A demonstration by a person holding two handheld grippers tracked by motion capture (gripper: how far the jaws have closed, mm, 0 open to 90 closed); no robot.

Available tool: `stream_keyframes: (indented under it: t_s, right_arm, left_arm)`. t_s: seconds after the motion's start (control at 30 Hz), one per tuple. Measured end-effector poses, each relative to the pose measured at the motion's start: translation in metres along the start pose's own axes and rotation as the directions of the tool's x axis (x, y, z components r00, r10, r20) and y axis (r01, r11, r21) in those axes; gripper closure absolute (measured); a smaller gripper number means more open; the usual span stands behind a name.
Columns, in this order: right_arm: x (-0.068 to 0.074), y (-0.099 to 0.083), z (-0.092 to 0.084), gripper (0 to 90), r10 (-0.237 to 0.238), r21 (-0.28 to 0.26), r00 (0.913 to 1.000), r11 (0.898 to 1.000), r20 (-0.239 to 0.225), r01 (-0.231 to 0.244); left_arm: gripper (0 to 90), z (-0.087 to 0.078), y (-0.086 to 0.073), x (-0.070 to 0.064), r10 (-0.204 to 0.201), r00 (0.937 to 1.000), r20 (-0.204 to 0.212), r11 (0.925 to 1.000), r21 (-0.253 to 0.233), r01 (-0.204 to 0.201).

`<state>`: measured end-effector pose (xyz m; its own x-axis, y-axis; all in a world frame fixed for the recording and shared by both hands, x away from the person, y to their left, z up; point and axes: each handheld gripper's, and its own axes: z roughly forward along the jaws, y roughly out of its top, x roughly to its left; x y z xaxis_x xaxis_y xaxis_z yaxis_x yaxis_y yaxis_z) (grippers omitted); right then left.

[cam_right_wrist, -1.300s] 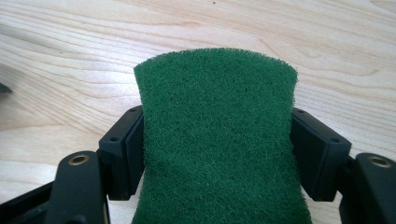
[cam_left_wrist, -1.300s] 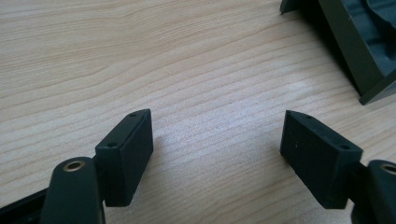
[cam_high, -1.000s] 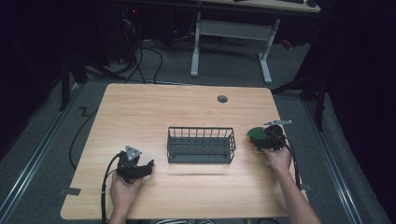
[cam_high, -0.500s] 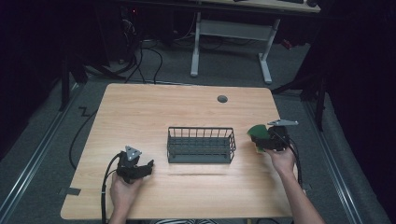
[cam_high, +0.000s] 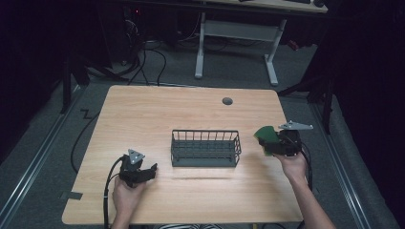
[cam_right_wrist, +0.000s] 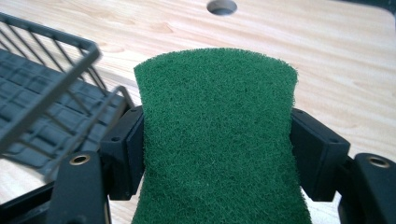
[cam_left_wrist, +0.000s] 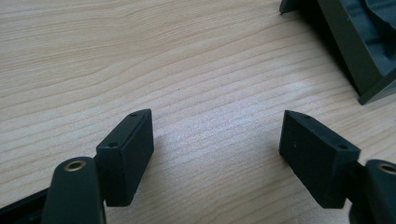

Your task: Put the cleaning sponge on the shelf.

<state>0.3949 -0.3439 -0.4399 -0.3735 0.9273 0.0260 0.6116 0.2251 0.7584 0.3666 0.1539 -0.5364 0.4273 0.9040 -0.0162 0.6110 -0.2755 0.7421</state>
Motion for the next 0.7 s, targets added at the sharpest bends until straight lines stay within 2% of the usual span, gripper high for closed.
stream_keyframes:
  t_s: [0.4,0.7]
  right_arm:
    - [0.023,0.019,-0.017,29.7,-0.079,-0.044,0.9961,0.996,-0.038,0.077]
    - [0.038,0.033,-0.023,29.6,-0.108,-0.07,0.9918,0.992,-0.069,0.103]
  left_arm:
    - [26.6,0.0,0.0,0.0,0.0,1.0,0.001,1.0,0.001,0.0]
    - [26.6,0.0,0.0,0.0,0.0,1.0,0.001,1.0,0.001,0.0]
